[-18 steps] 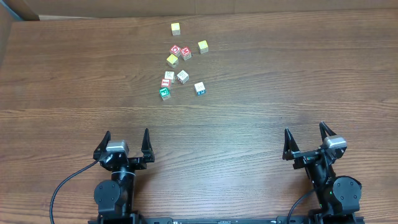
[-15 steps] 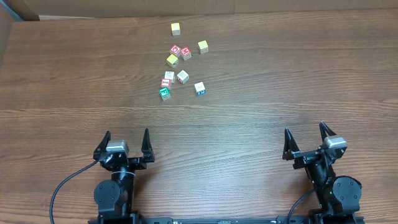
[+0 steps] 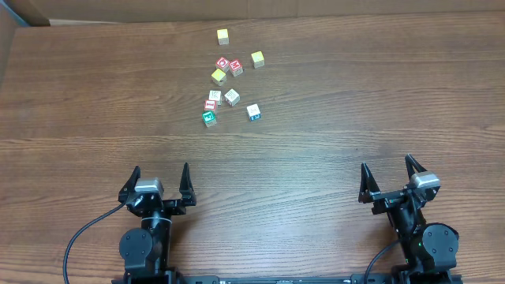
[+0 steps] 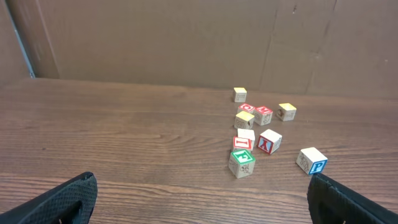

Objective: Flip 5 blocks

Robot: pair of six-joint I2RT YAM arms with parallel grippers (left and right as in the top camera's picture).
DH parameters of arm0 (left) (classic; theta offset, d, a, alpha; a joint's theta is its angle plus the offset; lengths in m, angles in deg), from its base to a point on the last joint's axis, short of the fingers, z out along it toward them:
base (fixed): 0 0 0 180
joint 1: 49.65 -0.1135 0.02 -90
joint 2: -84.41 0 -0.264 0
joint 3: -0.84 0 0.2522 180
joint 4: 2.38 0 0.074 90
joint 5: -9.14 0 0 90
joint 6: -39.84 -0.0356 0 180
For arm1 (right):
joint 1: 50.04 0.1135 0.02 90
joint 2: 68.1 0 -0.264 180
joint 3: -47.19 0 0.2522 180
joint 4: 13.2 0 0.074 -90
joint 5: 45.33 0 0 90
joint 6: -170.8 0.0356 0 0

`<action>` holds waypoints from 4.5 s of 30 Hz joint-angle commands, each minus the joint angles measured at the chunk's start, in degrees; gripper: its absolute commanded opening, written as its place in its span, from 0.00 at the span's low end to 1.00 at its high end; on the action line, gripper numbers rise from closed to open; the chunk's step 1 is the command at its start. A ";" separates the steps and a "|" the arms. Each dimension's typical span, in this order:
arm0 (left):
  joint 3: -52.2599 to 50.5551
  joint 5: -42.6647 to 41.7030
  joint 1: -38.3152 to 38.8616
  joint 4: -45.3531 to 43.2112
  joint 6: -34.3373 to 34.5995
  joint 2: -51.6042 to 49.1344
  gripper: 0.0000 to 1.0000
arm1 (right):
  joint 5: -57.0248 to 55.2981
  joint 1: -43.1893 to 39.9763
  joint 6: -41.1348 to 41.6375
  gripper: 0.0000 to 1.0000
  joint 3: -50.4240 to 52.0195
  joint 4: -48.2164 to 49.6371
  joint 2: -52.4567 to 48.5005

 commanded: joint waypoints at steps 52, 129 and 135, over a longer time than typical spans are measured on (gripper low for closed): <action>-0.20 0.74 0.39 0.20 -1.31 0.24 1.00 | -0.33 -0.22 -0.20 1.00 0.59 0.26 0.02; 109.57 -16.55 0.39 81.53 -0.90 -86.47 1.00 | -0.33 -0.22 -0.20 1.00 0.59 0.28 0.02; 109.81 -16.87 0.39 82.77 0.59 -96.04 0.04 | -0.33 -0.22 -0.20 1.00 0.59 0.28 0.02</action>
